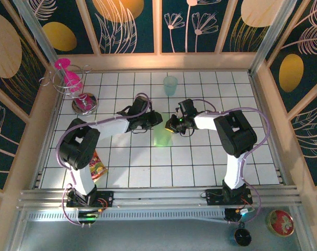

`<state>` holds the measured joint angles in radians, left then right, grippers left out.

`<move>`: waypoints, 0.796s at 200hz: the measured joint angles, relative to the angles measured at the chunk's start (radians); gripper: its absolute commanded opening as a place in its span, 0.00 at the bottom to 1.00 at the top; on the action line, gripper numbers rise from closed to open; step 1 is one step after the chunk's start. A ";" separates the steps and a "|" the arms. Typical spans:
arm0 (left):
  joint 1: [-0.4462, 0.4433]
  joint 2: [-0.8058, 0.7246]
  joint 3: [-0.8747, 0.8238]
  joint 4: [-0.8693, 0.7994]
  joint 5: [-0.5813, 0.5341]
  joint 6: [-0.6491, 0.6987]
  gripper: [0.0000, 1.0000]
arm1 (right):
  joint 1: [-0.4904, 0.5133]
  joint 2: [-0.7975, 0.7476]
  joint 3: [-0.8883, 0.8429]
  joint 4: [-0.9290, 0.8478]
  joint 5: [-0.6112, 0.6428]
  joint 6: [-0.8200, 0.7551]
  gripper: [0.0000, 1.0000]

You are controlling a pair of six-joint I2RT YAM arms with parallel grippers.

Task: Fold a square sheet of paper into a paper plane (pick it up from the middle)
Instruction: First fold the square sheet of paper in half at the center of the table.

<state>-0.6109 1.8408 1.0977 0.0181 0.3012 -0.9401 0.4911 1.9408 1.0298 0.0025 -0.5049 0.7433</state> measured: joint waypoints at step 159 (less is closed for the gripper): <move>-0.010 0.162 0.098 -0.102 0.034 0.040 0.09 | 0.000 0.003 0.002 -0.004 0.000 -0.003 0.11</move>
<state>-0.6212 2.0026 1.1954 -0.0841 0.3355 -0.9005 0.4911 1.9442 1.0321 -0.0013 -0.5049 0.7403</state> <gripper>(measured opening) 0.093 0.111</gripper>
